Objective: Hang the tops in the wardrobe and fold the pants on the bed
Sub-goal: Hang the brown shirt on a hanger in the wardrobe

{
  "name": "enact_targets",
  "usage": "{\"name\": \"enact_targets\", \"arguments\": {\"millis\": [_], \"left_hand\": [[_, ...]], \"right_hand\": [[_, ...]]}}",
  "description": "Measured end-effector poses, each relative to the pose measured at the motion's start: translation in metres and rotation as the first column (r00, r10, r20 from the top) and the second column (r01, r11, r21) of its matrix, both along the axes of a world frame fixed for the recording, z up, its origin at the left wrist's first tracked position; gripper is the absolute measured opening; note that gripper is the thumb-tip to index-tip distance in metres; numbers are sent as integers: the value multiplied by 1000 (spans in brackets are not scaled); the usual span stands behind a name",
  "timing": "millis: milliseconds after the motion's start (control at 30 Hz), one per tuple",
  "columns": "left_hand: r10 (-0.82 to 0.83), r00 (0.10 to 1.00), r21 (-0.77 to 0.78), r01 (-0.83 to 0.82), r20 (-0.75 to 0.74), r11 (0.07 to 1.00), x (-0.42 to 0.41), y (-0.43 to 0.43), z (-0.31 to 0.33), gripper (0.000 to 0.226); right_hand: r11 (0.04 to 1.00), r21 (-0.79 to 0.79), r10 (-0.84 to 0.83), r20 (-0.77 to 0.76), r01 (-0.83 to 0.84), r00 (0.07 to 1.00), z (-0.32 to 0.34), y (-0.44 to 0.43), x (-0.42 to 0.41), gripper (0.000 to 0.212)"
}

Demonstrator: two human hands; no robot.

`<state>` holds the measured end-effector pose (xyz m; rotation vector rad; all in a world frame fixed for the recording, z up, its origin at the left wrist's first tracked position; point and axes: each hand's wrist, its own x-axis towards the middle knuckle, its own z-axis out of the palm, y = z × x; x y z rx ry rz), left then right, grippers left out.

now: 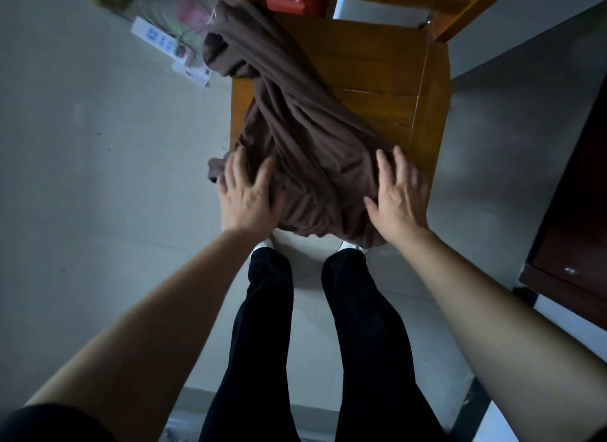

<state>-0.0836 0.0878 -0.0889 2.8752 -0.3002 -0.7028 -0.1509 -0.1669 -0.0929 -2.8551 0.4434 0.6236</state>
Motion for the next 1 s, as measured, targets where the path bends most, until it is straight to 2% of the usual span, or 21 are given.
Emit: {"name": "enact_targets", "arguments": {"millis": [67, 100, 167, 200, 233, 300, 400, 433, 533, 633, 700, 833, 900, 1000], "left_hand": [[-130, 987, 24, 133, -93, 991, -14, -8, -4, 77], [-164, 976, 41, 171, -145, 984, -20, -10, -6, 78], [-171, 972, 56, 182, -161, 982, -28, -12, -10, 63], [-159, 981, 43, 164, -114, 985, -29, -12, -11, 49], [-139, 989, 28, 140, -51, 990, -28, -12, -11, 36], [-54, 999, 22, 54, -2, 998, -23, -10, -8, 23], [124, 991, 0, -124, -40, 992, -10, -6, 5, 18], [191, 981, -30, -192, -31, 981, -5, -4, 10, 17], [395, 919, -179, -391, -14, 903, 8, 3, 33, 25], [502, 864, -233, -481, 37, 845, 21, 9, 60, 26], [505, 863, -246, -486, 17, 839, 24, 14, 76, 28], [474, 880, -275, -466, -42, 841, 21, 20, 98, 35], [461, 881, -270, -472, -107, 839, 18, 22, 107, 49], [351, 916, -206, -388, -194, 898, 13, 20, 119, 93]], "right_hand": [[977, -34, -210, -84, 208, 974, 3, -4, -1, 91], [945, -37, -328, -144, 326, 934, 4, -6, 0, 81], [882, 2, -446, -319, 471, 836, 7, -11, 4, 60], [844, 91, -461, -382, 529, 801, 8, -13, 6, 61], [770, 202, -493, -415, 606, 765, 11, -13, 7, 61], [528, 391, -623, -425, 754, 656, 23, -8, 14, 60], [157, 518, -800, -434, 841, 416, 40, -5, 36, 58], [82, 541, -804, -461, 837, 376, 49, -5, 45, 56], [-52, 595, -701, -593, 802, 395, 77, -5, 69, 54], [-122, 667, -594, -643, 735, 484, 118, 11, 91, 40], [-109, 731, -599, -589, 674, 542, 141, 23, 104, 34], [2, 780, -622, -489, 626, 611, 188, 39, 116, 35], [-14, 785, -596, -504, 619, 626, 215, 45, 114, 39], [-95, 813, -576, -515, 574, 635, 253, 51, 108, 30]]}}
